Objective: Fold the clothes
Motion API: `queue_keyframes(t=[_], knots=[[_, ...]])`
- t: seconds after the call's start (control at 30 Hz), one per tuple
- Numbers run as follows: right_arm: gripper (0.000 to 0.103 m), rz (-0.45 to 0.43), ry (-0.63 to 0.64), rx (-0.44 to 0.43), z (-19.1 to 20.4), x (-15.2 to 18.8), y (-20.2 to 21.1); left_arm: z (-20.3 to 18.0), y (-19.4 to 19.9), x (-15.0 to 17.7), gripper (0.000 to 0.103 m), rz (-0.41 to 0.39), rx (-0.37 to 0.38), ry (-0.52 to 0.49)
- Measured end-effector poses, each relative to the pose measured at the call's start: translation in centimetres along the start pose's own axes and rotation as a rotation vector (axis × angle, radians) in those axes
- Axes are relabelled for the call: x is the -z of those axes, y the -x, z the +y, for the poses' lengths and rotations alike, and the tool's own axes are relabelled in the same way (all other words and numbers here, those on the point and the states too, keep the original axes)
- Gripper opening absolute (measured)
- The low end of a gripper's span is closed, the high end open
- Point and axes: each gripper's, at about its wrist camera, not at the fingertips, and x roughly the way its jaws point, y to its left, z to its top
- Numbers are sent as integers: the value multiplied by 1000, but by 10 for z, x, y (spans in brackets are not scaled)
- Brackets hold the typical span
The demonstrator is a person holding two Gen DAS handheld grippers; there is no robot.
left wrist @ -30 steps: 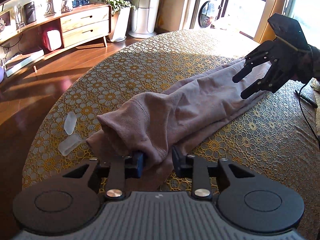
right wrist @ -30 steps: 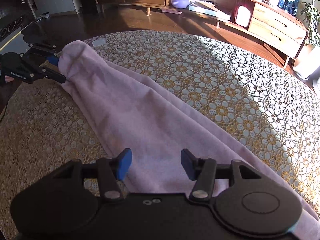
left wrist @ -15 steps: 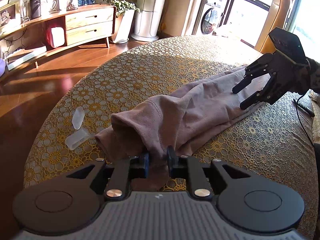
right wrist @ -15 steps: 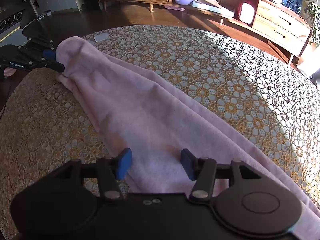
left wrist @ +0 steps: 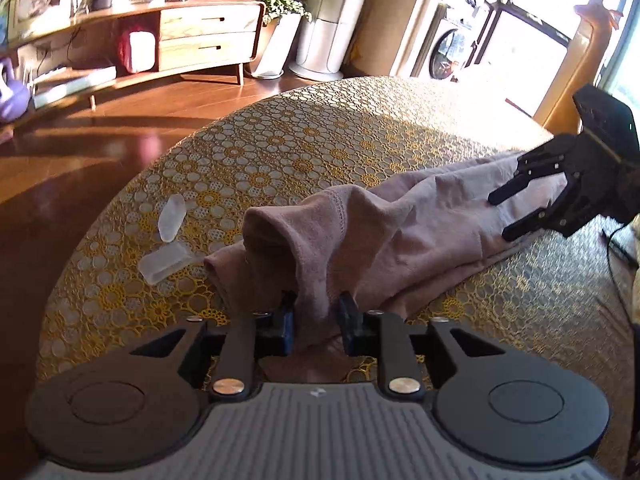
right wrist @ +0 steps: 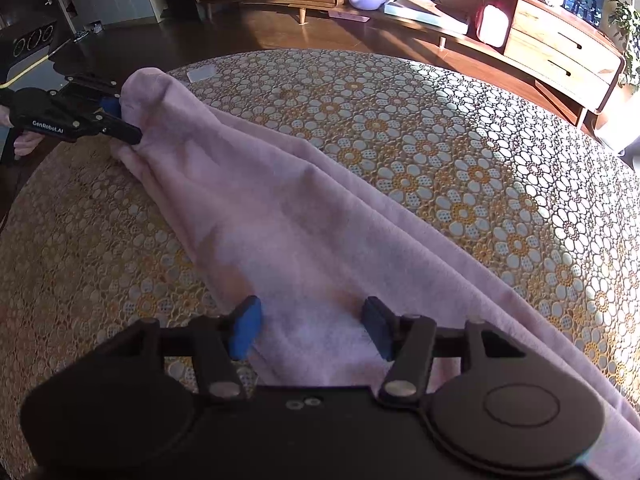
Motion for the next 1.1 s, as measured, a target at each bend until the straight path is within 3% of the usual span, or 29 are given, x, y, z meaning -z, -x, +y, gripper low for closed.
queue_keyframes(t=[0.27,0.5,0.63,0.7,0.73,0.83,0.9,1.1], knots=[[103,1,14,0,0,1,4,14,42,-1,3,-87,70,150],[103,43,18,11,-10,9,6,19,34,19,3,40,38,175],[103,24,57,14,-6,1,18,6,53,7,4,-21,35,139],[103,-28,58,18,-7,-11,28,-10,65,-8,11,-60,62,81],[103,-48,58,17,-8,-18,31,-19,68,-16,23,-74,77,49],[103,-66,83,13,-6,-39,28,-45,57,-34,82,-104,98,-41],[103,-72,107,4,0,-54,21,-55,41,-40,82,-105,98,-78],[103,-89,171,-24,20,-95,0,-50,-16,-30,82,8,88,-60]])
